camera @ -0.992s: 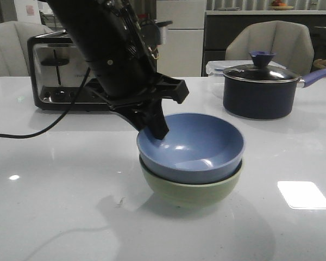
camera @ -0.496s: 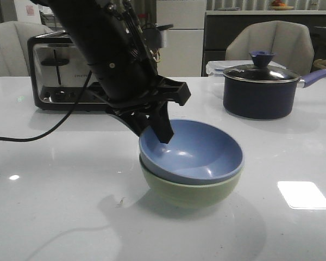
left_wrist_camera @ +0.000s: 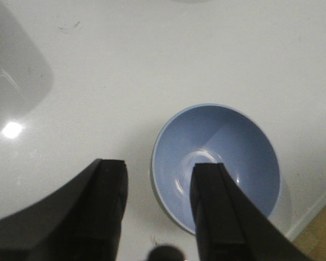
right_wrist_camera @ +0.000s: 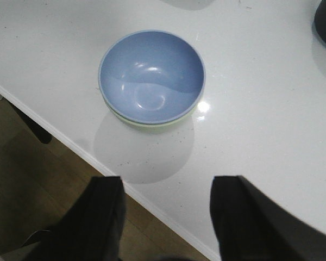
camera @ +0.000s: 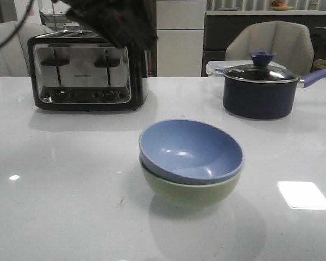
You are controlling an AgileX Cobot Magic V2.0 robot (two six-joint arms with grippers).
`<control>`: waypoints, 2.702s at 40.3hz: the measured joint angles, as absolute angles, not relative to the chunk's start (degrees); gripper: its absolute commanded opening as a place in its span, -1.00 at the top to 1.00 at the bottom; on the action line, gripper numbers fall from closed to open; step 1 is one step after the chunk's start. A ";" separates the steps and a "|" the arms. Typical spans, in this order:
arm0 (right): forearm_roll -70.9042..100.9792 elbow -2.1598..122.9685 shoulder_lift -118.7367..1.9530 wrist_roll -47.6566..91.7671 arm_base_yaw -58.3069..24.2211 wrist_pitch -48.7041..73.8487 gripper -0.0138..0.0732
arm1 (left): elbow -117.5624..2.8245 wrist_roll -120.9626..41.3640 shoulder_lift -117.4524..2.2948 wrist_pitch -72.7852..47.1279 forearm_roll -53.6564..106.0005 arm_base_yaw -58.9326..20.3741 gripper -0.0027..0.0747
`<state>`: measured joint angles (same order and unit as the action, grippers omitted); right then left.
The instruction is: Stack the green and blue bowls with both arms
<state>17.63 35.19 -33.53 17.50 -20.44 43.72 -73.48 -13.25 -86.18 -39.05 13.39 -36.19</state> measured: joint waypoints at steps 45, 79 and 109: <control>12.75 35.19 -33.53 17.50 -20.44 43.81 -0.20 | -38.22 0.33 -33.63 -50.38 -2.90 -36.19 0.01; 12.62 35.19 -33.53 17.50 -20.44 43.81 0.55 | -37.84 0.41 -33.63 -49.84 -2.90 -36.19 0.69; 12.62 35.19 -33.53 17.50 -20.44 43.81 0.55 | -9.69 0.41 -0.41 -19.72 -2.41 -6.96 0.69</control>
<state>12.62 35.19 -33.53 17.50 -20.44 43.81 -9.69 0.41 -0.41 -19.72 -2.41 -6.96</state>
